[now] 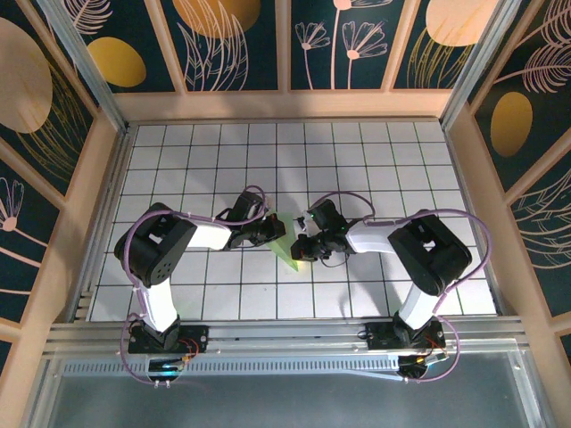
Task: Fold a paper plane with a square sheet of paper (fold left side to right side)
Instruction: Fourth fold the wing at the center of the table.
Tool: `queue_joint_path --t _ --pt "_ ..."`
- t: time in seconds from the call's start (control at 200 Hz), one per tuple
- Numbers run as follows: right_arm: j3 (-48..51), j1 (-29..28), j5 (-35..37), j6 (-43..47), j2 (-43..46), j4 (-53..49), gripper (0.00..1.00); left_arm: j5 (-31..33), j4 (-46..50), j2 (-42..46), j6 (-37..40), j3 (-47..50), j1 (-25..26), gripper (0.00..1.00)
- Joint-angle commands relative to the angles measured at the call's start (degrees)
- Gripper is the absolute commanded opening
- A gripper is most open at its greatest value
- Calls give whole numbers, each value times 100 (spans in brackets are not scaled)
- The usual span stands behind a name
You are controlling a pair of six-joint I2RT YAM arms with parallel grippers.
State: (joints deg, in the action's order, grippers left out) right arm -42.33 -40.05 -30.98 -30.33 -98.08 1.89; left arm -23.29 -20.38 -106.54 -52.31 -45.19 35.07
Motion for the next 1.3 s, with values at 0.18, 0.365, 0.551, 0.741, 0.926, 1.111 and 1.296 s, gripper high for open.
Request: queue_joint_path --t 0.18,0.365,0.551,0.741,0.926,1.111,1.296 --pt "146 24 410 229 -244 -746 0 624 644 -116 257 -95 -143 4" --pt "81 22 626 442 -375 -1091 0 536 401 -154 270 -103 -482 5" --pt "90 20 655 510 -464 -1182 0 604 499 -244 460 -337 -767 5" --pt "113 17 587 510 -464 -1139 0 757 606 -490 698 -571 -1057 5" --pt "112 16 558 528 -465 -1099 0 839 566 -682 772 -743 -1285 5" --pt "93 28 552 543 -509 -1094 0 818 769 -880 889 -1234 -1451 5" --pt "68 32 558 567 -510 -1101 0 756 864 -1124 931 -1645 -1649 6"
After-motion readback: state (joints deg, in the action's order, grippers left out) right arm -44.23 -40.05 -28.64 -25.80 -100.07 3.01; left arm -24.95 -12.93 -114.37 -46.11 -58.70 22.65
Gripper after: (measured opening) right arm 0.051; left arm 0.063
